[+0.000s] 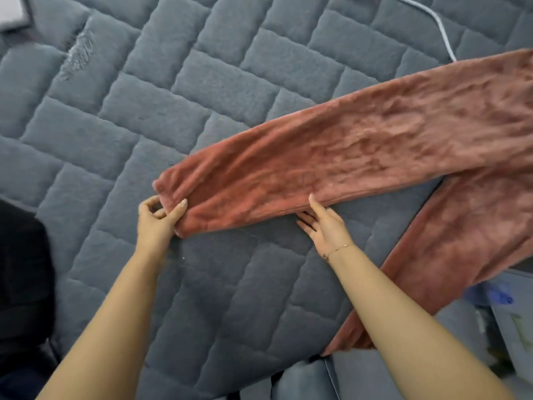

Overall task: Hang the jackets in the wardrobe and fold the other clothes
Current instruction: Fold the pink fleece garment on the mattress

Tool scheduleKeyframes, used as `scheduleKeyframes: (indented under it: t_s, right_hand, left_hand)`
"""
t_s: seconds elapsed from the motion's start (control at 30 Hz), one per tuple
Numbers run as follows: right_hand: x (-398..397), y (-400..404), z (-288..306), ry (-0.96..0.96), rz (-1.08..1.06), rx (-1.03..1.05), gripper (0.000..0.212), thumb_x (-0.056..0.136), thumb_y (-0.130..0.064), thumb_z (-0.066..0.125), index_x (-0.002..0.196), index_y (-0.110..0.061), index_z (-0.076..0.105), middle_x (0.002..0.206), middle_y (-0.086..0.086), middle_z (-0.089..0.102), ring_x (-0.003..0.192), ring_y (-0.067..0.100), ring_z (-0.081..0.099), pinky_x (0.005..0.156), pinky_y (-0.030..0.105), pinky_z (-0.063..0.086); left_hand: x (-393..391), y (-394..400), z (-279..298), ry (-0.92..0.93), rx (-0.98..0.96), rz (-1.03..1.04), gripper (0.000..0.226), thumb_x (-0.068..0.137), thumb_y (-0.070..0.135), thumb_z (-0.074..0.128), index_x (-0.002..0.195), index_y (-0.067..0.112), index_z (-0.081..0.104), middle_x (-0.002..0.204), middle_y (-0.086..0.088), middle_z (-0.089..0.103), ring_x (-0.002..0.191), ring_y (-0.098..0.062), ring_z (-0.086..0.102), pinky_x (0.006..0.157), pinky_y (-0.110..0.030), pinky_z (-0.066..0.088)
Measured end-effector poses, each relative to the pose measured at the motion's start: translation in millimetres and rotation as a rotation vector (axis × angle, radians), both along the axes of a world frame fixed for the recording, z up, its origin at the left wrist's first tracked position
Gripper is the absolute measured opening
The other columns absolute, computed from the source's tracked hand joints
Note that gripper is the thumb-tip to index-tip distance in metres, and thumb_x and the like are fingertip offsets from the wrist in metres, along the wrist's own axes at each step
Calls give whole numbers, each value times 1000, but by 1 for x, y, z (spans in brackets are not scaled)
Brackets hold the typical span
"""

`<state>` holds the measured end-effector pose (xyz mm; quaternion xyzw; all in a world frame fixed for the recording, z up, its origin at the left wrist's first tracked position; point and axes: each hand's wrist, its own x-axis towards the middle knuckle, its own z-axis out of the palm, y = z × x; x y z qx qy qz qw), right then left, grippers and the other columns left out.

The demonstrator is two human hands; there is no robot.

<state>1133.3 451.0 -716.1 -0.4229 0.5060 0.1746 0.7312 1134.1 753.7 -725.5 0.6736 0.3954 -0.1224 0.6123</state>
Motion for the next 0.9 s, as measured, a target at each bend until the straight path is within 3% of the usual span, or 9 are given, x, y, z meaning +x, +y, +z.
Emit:
scheduleKeyframes:
  t_s: [0.13,0.2,0.3,0.43,0.5,0.57,0.63,0.73,0.9]
  right_hand:
    - [6,30,-1,-17,-97,-82,13,93,-12,64,91,-10,51,91,11,64,81,22,67,65,31,57]
    - [4,49,1,-34,-164,-95,12,93,-7,63,94,-7,51,94,13,62,89,25,64,74,37,58]
    - [-7,73,0,-27,-209,-158,20,94,-2,60,112,-1,52,117,17,60,104,25,60,99,43,50]
    - [-29,96,21,-54,-204,-144,55,96,-9,59,146,-4,37,141,14,50,127,25,52,97,36,48]
    - [-52,107,38,-50,-172,-153,54,96,-9,58,146,-6,36,140,13,51,127,26,52,94,36,49]
    - [-87,111,52,-38,-169,-216,48,96,-5,56,142,-6,43,132,13,57,119,25,58,87,33,52]
    - [-125,107,64,-47,-160,-282,41,96,-5,56,136,-6,49,124,12,62,111,24,62,81,29,53]
    - [-178,88,76,-46,-128,-341,34,96,-7,55,130,-7,54,117,10,66,105,22,65,84,32,53]
    - [-246,33,78,-30,-35,-392,27,95,-5,56,122,-10,58,110,8,70,94,16,68,82,31,54]
  left_hand:
    - [8,17,13,-249,-14,-4,50,85,7,73,125,27,50,107,-5,71,95,-12,68,87,-31,57]
    - [16,27,18,-312,-3,2,50,85,5,72,123,28,50,113,-14,67,96,-15,65,91,-35,56]
    - [15,37,17,-170,-2,-70,58,85,4,72,133,16,42,122,-19,60,96,-19,62,93,-43,54]
    - [-1,51,19,-72,14,-94,63,85,10,74,138,9,39,122,-13,61,85,-6,61,82,-20,53]
    - [-17,55,25,-4,-31,-27,61,86,13,74,138,10,41,127,-12,59,89,-9,59,91,-26,50]
    - [-46,52,33,83,-83,-17,57,88,13,71,138,9,42,129,-13,56,89,-8,57,90,-29,48]
    - [-80,41,40,156,-126,-61,53,90,11,68,138,8,44,126,-11,55,95,-11,55,86,-28,47]
    - [-125,15,53,256,-156,-186,43,93,15,66,132,10,50,124,-5,56,103,-16,56,86,-32,47]
    - [-180,-47,78,267,-264,-306,27,94,14,63,121,13,59,120,-6,63,107,-18,61,86,-30,50]
